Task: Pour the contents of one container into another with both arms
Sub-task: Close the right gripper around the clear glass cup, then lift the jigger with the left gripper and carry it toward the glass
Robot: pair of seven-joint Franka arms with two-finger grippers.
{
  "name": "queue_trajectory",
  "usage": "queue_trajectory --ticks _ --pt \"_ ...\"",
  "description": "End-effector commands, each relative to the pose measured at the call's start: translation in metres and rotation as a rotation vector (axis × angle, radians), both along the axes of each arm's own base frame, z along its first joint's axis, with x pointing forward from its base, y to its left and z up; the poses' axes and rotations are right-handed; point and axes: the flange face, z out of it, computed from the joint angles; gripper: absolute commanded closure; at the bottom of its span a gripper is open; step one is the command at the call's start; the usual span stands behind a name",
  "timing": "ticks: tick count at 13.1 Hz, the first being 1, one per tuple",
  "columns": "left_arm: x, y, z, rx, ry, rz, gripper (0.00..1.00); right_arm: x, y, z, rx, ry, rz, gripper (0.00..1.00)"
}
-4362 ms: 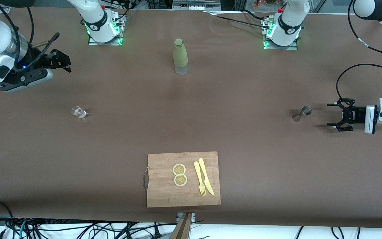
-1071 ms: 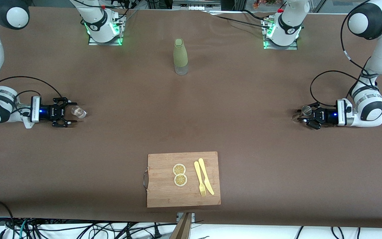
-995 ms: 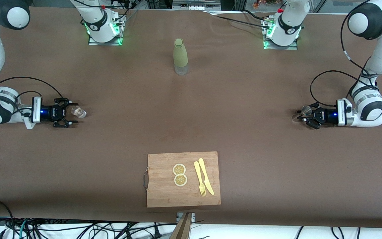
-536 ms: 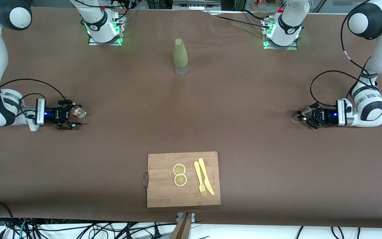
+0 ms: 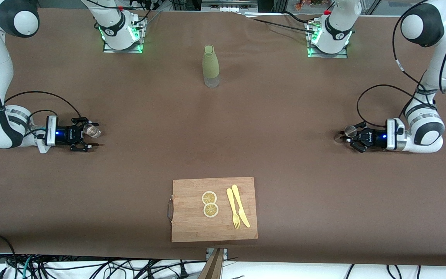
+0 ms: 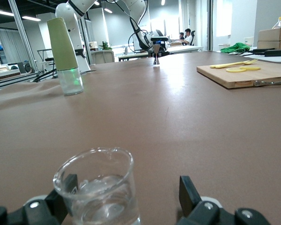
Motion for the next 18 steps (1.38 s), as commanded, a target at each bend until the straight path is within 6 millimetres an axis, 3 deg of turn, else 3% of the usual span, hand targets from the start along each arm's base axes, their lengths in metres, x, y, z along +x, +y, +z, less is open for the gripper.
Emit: queue_trajectory --ticks 1,3,8,11,18 --pt "0.020 -0.051 0.014 -0.018 -0.002 -0.005 1.00 -0.002 0.006 -0.004 0.023 -0.022 -0.025 0.03" --pt "0.035 -0.087 0.018 -0.037 -0.003 0.013 1.00 -0.004 0.008 -0.005 0.028 -0.020 -0.024 0.04" --pt "0.059 -0.206 0.020 -0.038 -0.010 0.034 1.00 -0.006 0.009 -0.006 0.038 -0.023 -0.021 0.15" --pt "0.059 -0.280 0.017 -0.039 0.004 0.052 1.00 -0.008 0.010 -0.007 0.043 -0.025 -0.019 0.27" --pt "0.045 -0.415 0.024 -0.029 0.054 0.117 1.00 -0.008 0.010 -0.007 0.049 -0.024 -0.014 0.48"
